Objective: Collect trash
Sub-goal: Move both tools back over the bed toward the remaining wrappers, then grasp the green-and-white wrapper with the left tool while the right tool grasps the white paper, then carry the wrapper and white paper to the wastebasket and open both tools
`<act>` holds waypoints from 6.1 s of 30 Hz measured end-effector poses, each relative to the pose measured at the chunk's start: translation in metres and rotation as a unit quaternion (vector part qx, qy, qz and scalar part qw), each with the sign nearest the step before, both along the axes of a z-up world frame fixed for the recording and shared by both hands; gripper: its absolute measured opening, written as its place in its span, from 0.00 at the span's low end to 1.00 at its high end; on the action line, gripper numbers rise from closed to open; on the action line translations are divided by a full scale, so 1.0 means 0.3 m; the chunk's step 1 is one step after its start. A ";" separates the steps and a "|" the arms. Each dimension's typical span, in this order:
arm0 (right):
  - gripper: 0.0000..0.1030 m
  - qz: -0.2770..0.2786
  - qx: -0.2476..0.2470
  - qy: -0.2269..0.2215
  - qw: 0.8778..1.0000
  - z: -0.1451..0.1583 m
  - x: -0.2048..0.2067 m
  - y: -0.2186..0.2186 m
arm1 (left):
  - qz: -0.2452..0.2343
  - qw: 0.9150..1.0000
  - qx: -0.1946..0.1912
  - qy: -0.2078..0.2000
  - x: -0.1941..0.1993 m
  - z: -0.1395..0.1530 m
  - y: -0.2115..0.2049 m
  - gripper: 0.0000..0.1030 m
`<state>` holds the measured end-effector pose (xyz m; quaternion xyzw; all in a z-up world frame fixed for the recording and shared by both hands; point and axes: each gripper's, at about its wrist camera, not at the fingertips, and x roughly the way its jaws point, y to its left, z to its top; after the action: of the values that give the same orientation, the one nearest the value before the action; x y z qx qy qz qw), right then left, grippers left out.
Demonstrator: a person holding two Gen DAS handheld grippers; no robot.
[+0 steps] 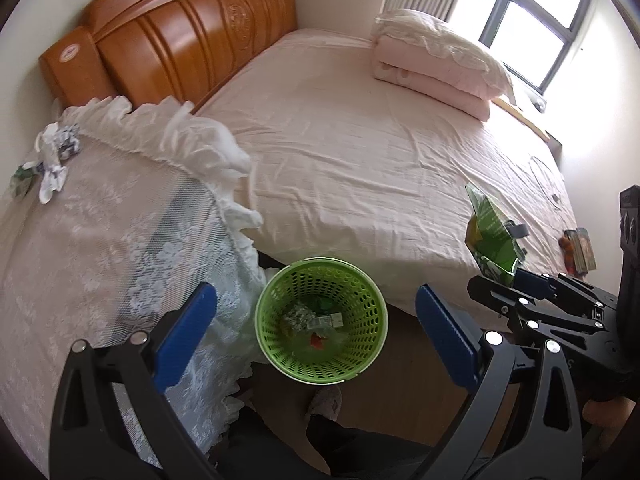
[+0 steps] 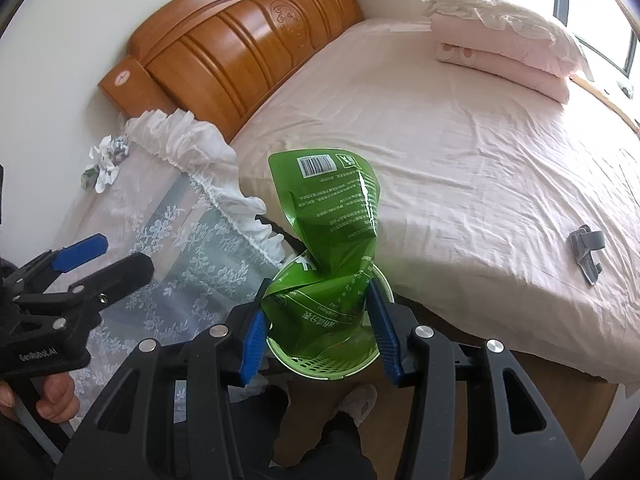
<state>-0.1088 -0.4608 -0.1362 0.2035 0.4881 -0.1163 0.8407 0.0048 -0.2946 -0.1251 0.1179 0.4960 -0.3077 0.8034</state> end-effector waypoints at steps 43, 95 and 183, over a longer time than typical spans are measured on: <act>0.98 0.107 0.006 -0.033 0.994 0.082 0.417 0.278 | 0.199 0.978 0.009 -0.061 0.274 0.111 0.513 0.92; 0.98 0.230 0.007 -0.045 0.972 -0.073 1.402 1.053 | 0.341 0.939 -0.031 -0.024 1.414 -0.239 1.156 0.78; 0.32 0.022 -0.053 -0.026 0.998 0.068 0.015 -0.003 | -0.009 0.998 -0.012 0.058 -0.024 -0.121 -0.023 0.91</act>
<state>-0.1043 -0.4616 -0.1159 0.1514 0.4639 -0.1183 0.8648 -0.0023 -0.3014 -0.1615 0.0945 0.5371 -0.3274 0.7716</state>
